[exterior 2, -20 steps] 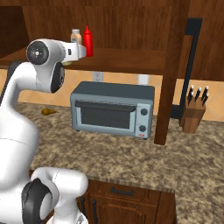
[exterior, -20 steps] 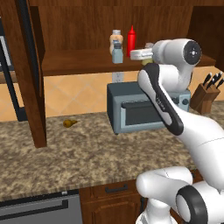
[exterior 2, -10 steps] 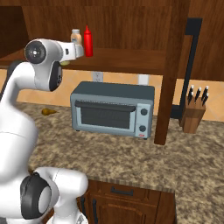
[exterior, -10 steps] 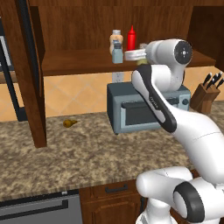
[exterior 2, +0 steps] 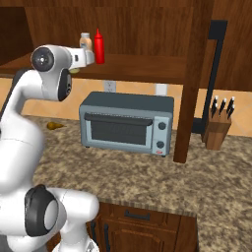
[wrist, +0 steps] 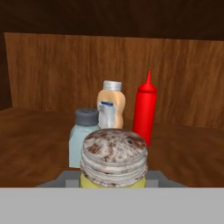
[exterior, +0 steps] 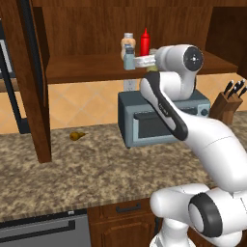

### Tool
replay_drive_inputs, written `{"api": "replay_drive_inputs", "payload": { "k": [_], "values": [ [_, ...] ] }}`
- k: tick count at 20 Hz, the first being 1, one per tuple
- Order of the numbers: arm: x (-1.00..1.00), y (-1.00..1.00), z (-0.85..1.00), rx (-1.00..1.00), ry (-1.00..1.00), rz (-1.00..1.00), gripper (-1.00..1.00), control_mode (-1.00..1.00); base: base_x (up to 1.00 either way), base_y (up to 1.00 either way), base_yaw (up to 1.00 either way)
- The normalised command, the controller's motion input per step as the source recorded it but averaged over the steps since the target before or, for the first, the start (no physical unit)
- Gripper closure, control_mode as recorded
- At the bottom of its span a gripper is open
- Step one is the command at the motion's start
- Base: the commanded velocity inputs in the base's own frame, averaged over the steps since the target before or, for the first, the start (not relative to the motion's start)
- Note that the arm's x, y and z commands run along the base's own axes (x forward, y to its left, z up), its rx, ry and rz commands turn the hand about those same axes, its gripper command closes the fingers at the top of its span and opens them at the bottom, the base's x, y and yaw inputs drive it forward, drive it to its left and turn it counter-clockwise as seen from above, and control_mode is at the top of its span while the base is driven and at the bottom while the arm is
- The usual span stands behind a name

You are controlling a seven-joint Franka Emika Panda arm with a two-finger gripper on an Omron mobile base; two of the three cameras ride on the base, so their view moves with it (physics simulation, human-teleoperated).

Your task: Put the shaker and condiment bottle from the counter next to their counterparts in the cabinet.

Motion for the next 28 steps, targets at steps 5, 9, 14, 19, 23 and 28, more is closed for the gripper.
{"api": "replay_drive_inputs", "payload": {
  "k": [5,9,14,19,23,28],
  "values": [
    [0.16,0.0,0.0,0.0,0.0,0.0,1.0,-1.0,0.0,0.0,0.0],
    [0.12,0.0,-0.01,0.0,0.0,0.0,1.0,-1.0,0.0,0.0,0.0],
    [0.12,0.0,-0.16,0.0,0.0,0.0,1.0,-1.0,0.0,0.0,0.0],
    [0.13,0.0,-0.14,0.0,0.0,0.0,1.0,-1.0,0.0,0.0,0.0],
    [0.25,0.0,-0.01,0.0,0.0,0.0,1.0,-1.0,0.0,0.0,0.0],
    [0.26,0.0,-0.07,0.0,0.0,0.0,1.0,-1.0,0.0,0.0,0.0]
  ]
}}
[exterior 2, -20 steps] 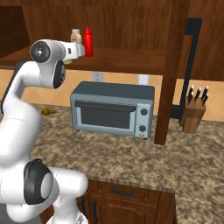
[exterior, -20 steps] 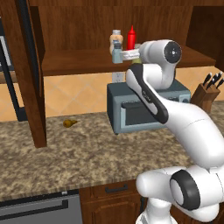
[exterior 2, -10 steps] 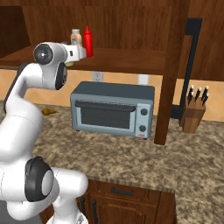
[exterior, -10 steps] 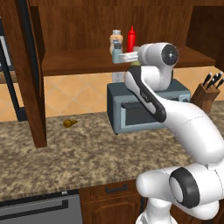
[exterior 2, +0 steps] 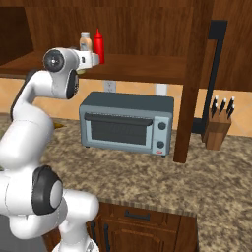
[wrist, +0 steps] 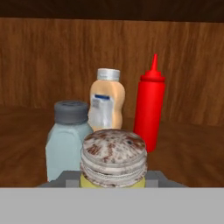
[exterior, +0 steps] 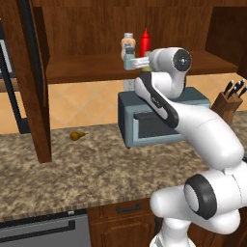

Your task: Put the shaker and condiment bottle from the counter next to their counterparts in the cabinet.

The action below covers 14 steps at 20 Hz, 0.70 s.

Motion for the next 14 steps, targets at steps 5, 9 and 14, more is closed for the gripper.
{"api": "replay_drive_inputs", "payload": {
  "k": [5,9,14],
  "values": [
    [0.33,0.0,-0.16,-0.01,0.0,0.0,1.0,-1.0,0.0,0.0,0.0],
    [0.39,0.0,-0.09,-0.01,0.0,0.0,1.0,-1.0,0.0,0.0,0.0],
    [0.4,0.02,-0.14,-0.02,0.0,0.0,1.0,-1.0,0.0,0.0,0.0]
  ]
}}
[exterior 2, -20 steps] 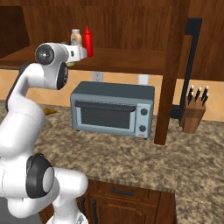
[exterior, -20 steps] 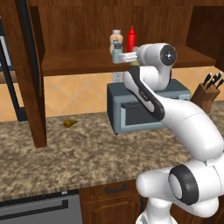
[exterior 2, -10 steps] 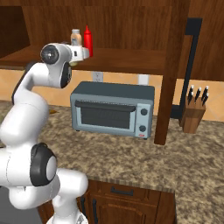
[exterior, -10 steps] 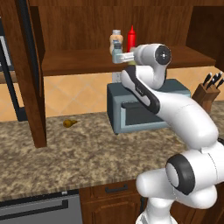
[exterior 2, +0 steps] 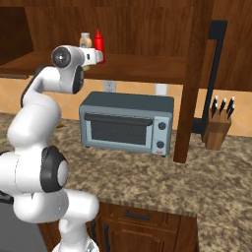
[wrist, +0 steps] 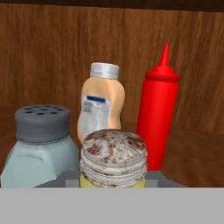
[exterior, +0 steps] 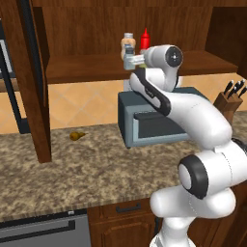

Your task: Put the shaker and condiment bottle from the counter next to their counterparts in the cabinet.

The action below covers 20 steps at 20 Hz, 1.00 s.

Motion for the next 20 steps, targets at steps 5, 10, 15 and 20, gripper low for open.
{"api": "replay_drive_inputs", "payload": {
  "k": [5,10,15,20],
  "values": [
    [0.39,0.0,-0.13,-0.01,0.0,0.0,1.0,-1.0,0.0,0.0,0.0],
    [0.23,0.0,-0.17,0.0,0.0,0.0,-1.0,-1.0,0.0,0.0,0.0],
    [0.0,0.0,-0.06,0.0,0.0,0.0,-1.0,-1.0,0.0,0.0,0.0],
    [-0.09,0.0,0.0,0.0,0.0,0.0,-1.0,-1.0,0.0,0.0,0.0]
  ]
}}
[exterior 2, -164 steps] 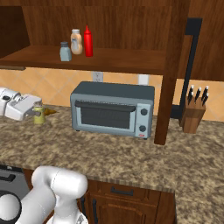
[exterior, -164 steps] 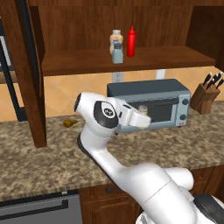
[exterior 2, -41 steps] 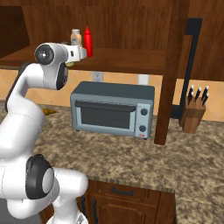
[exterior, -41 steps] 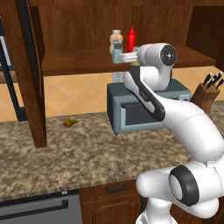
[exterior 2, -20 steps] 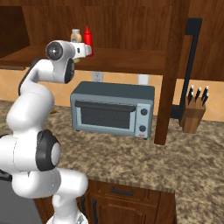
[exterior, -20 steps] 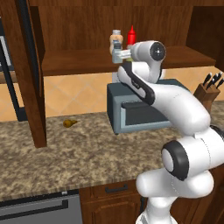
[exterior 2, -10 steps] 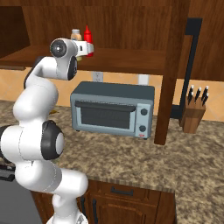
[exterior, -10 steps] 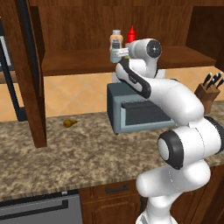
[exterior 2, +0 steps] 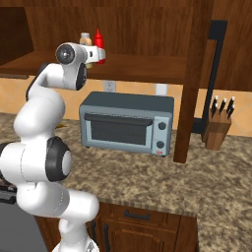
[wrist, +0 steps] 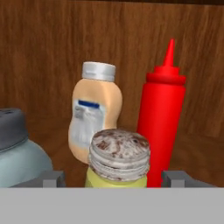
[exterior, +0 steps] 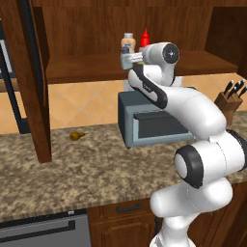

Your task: Put the shaker and condiment bottle from the counter next to their counterparts in the cabinet.

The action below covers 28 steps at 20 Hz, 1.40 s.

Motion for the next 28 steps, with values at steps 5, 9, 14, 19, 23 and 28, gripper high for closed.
{"api": "replay_drive_inputs", "payload": {
  "k": [5,9,14,19,23,28],
  "values": [
    [-0.34,-0.01,0.0,0.02,0.0,0.0,-1.0,-1.0,0.0,0.0,0.0],
    [-0.44,-0.04,0.0,0.03,0.0,0.0,-1.0,-1.0,0.0,0.0,0.0],
    [-0.43,-0.03,0.0,0.04,0.0,0.0,-1.0,-1.0,0.0,0.0,0.0],
    [-0.56,-0.05,0.09,0.08,0.0,-0.01,-1.0,-1.0,0.0,0.0,0.0],
    [-0.68,-0.03,0.21,0.11,0.0,-0.07,-1.0,-1.0,0.0,0.0,0.0],
    [-0.8,-0.01,0.17,0.12,0.0,-0.09,-1.0,-1.0,0.0,0.0,0.0]
  ]
}}
